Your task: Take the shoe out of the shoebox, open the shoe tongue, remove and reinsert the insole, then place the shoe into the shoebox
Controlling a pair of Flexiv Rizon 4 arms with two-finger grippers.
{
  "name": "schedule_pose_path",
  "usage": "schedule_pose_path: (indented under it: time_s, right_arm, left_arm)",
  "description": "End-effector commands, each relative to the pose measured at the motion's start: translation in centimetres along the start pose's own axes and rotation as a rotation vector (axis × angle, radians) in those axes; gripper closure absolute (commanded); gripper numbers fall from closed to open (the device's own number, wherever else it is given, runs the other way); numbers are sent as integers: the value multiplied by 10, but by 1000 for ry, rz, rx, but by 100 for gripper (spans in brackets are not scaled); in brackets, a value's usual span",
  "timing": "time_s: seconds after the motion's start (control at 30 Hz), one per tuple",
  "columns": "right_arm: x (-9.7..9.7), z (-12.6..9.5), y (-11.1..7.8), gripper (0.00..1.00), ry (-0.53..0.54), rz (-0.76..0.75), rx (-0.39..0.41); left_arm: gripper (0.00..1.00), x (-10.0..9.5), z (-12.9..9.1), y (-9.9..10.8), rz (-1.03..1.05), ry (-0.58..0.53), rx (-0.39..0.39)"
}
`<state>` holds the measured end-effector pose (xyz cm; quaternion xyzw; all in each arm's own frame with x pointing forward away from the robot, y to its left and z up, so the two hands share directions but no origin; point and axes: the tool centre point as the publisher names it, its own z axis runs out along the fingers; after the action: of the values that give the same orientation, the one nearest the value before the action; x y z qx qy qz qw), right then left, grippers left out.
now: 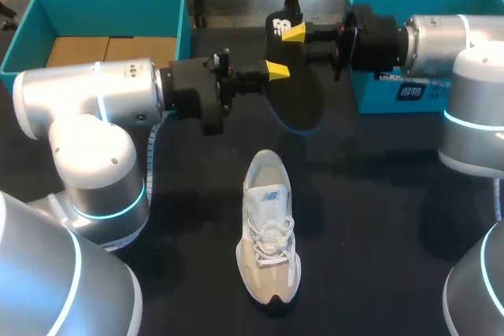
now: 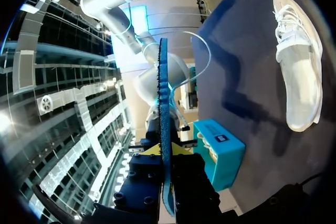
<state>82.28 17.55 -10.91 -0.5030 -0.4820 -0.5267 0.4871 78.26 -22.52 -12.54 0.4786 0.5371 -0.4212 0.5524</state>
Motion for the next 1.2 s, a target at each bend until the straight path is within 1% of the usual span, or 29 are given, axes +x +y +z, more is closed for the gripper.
schedule_pose_path:
  time_s: [0.03,0.13,0.2,0.23,0.3,0.33,0.37,0.4,0.9,0.97,1.1,1.2]
  right_arm:
    - [-2,-10,-15,0,9,-16,-32]
    - [-3,-16,-21,0,6,-36,-33]
    - [-2,-19,-24,0,0,-43,-32]
    - [-2,-21,-25,0,-1,-47,-32]
    - [-1,-25,-26,0,-12,-55,-34]
    - [-1,-26,-27,0,-22,-57,-43]
    - [0,-28,-27,0,-30,-59,-53]
    - [1,-30,-28,0,-36,-64,-62]
    - [1,-30,-28,0,-36,-64,-62]
    - [1,-30,-28,0,-36,-64,-62]
    - [1,-30,-28,0,-36,-64,-62]
    - [1,-30,-28,0,-36,-64,-62]
  left_arm:
    - [100,2,-20,2,-35,25,-10]
    - [100,7,-33,9,-126,43,-12]
    - [100,10,-41,13,-191,83,-22]
    - [100,11,-44,15,-253,100,-16]
    - [100,16,-50,21,-434,144,-38]
    - [100,20,-53,26,-582,144,0]
    - [100,23,-56,28,-620,155,-6]
    - [100,23,-60,25,-612,158,-14]
    - [100,23,-60,25,-612,158,-14]
    - [100,19,-65,24,-780,171,69]
    - [100,12,-77,23,-1159,217,270]
    - [100,8,-83,28,-1482,249,374]
